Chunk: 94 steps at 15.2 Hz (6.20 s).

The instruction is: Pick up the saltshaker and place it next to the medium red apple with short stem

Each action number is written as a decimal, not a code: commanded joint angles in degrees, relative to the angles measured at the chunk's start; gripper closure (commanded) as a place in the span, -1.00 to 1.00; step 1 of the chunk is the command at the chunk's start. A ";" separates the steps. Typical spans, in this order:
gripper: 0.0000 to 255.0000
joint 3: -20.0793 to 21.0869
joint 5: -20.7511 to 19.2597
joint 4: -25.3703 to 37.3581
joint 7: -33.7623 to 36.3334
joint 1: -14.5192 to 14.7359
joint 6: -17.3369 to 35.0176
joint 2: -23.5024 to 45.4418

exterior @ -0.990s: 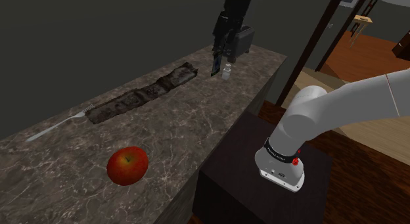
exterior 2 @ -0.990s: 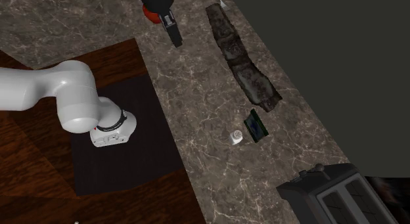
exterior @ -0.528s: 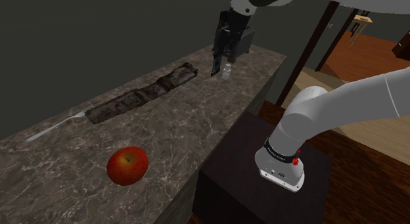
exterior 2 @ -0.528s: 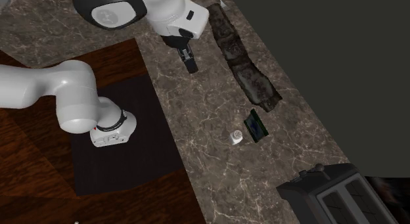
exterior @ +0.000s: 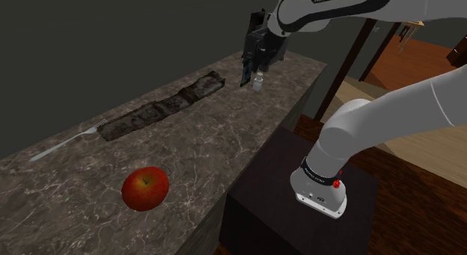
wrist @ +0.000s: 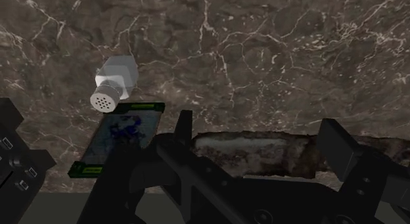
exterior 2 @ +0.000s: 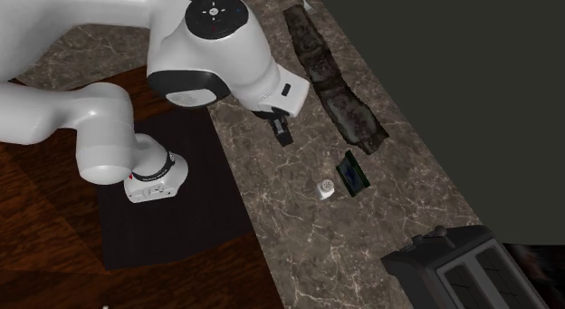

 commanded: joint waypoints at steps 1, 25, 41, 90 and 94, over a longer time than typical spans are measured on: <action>-1.00 -2.13 -0.29 -0.97 -2.03 -0.55 4.03 2.20; -1.00 -23.85 31.87 6.48 -39.30 9.38 31.40 37.14; 1.00 -23.83 31.87 6.49 -39.30 9.36 31.39 37.14; 1.00 0.01 -0.08 3.79 6.49 3.43 6.98 4.19; 1.00 5.45 0.46 1.58 12.86 4.88 6.87 1.89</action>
